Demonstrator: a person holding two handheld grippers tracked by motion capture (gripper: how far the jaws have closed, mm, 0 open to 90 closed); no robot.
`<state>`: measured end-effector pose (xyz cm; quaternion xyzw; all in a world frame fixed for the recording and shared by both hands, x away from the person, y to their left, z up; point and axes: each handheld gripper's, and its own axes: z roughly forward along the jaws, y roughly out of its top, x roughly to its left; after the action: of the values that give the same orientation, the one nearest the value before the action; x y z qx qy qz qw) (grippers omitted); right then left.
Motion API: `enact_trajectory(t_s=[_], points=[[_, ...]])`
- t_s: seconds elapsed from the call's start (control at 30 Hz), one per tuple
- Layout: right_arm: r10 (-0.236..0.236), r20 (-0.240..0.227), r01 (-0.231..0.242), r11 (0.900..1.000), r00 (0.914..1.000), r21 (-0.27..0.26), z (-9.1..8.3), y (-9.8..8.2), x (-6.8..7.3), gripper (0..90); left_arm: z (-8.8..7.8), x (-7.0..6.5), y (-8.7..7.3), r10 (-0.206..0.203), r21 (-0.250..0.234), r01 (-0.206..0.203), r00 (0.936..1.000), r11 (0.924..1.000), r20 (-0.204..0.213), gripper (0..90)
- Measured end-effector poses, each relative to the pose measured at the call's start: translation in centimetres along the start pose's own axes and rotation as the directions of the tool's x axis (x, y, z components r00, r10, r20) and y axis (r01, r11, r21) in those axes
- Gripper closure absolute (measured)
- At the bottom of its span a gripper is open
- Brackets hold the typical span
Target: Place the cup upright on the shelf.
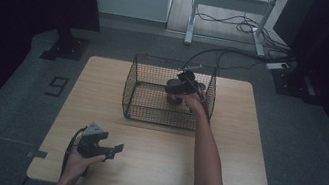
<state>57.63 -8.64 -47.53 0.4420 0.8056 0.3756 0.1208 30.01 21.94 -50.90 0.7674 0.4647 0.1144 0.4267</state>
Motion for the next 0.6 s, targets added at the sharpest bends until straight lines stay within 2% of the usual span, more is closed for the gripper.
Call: enact_trajectory(t_s=[0.6], points=[[0.008, 0.011, -0.009, 0.999, 0.9999, 0.038, 0.78, -0.19, -0.36, 14.6, -0.02, 0.17, -0.03, -0.004, -0.001, 0.004, 1.0000, 1.0000, -0.003, 15.1]])
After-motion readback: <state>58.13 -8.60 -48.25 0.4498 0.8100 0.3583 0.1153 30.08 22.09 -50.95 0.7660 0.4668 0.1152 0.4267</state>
